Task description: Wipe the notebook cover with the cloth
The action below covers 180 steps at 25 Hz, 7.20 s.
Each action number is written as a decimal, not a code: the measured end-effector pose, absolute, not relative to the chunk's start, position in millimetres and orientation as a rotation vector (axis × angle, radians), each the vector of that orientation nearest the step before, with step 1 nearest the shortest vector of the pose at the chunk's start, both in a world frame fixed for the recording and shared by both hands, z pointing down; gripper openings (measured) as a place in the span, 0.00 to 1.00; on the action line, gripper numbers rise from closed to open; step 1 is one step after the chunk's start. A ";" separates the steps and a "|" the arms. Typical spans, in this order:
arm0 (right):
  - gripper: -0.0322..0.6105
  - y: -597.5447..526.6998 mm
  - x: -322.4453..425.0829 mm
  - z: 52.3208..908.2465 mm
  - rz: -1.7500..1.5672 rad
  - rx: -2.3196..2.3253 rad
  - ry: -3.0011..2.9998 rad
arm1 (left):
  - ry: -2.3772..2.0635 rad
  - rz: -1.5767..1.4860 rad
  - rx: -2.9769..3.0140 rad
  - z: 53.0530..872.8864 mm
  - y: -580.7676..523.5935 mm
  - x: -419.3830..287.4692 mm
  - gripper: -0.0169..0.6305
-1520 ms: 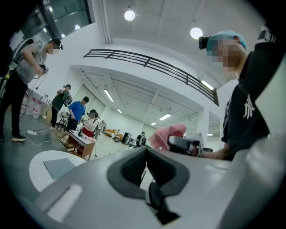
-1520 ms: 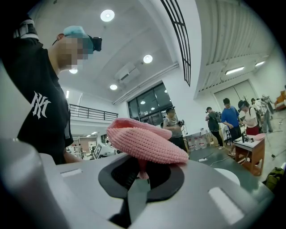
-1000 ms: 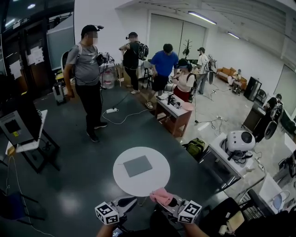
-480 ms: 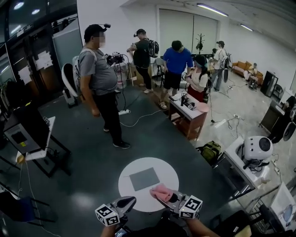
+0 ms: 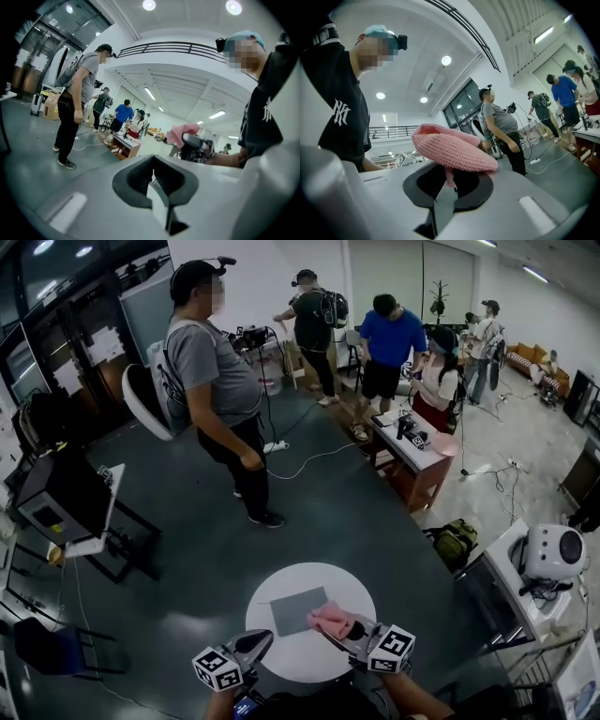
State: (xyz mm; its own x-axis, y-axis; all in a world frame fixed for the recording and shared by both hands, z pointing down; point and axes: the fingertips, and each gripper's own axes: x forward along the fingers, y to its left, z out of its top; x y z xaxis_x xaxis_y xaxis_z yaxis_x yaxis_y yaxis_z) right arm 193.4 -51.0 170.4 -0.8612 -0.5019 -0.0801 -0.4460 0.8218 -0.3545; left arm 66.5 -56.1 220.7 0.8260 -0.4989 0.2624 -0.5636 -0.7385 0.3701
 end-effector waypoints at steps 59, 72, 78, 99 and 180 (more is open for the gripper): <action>0.09 -131.4 37.1 611.2 -0.940 -1.158 3.428 | -0.664 0.931 2.195 621.5 -112.1 10.1 0.17; 0.09 -143.2 127.8 614.1 -0.954 -1.463 3.336 | -0.689 0.998 2.157 627.0 -112.0 16.7 0.17; 0.09 -145.8 168.4 615.4 -0.927 -1.599 3.314 | -0.704 1.015 2.138 628.2 -109.9 17.4 0.17; 0.09 -164.9 117.7 553.3 -0.700 -1.435 3.344 | -0.730 0.990 2.148 628.2 -108.8 18.4 0.17; 0.09 -183.1 51.8 617.2 -0.663 -1.394 3.591 | -0.737 0.995 2.172 629.4 -110.8 9.6 0.17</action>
